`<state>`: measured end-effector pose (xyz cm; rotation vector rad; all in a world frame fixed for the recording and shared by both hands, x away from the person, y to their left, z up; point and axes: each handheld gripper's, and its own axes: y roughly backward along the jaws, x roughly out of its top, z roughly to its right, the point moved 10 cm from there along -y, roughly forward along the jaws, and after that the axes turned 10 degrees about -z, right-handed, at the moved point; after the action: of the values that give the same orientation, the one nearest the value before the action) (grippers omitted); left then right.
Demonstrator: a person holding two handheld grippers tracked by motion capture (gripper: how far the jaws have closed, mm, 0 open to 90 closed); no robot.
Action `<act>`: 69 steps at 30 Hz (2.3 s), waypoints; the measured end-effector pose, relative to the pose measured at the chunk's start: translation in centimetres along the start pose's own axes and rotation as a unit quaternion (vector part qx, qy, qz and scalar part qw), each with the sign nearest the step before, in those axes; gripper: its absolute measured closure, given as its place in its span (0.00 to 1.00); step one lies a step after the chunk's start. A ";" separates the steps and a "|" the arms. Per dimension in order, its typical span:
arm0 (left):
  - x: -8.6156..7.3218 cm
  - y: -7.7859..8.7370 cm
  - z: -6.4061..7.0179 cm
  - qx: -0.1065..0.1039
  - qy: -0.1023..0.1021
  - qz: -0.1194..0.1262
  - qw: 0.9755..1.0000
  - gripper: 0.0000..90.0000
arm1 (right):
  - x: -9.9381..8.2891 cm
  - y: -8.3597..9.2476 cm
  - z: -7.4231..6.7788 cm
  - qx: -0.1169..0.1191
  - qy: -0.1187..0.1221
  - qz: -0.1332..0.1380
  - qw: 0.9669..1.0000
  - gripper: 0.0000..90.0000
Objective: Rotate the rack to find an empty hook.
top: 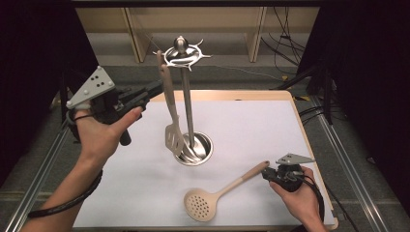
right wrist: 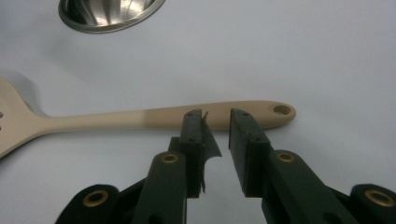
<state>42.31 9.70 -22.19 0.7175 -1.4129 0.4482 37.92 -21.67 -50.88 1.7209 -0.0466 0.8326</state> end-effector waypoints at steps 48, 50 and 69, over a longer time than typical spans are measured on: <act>1.5 -1.4 -3.5 0.046 0.021 0.000 0.999 1.00 | -0.1 -0.1 0.2 0.005 -0.004 0.001 1.000 0.85; 1.5 -1.4 -3.7 0.049 0.021 -0.002 0.999 1.00 | -0.1 0.0 0.3 0.002 -0.004 -0.003 1.000 0.85; 1.6 -2.3 -5.9 0.072 0.018 -0.020 0.997 1.00 | -0.1 -0.2 0.4 -0.001 0.004 0.001 1.000 0.85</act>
<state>48.35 11.87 -21.07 0.8492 -1.3401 0.5340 38.14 -22.02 -51.10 1.7150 -0.0438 0.8415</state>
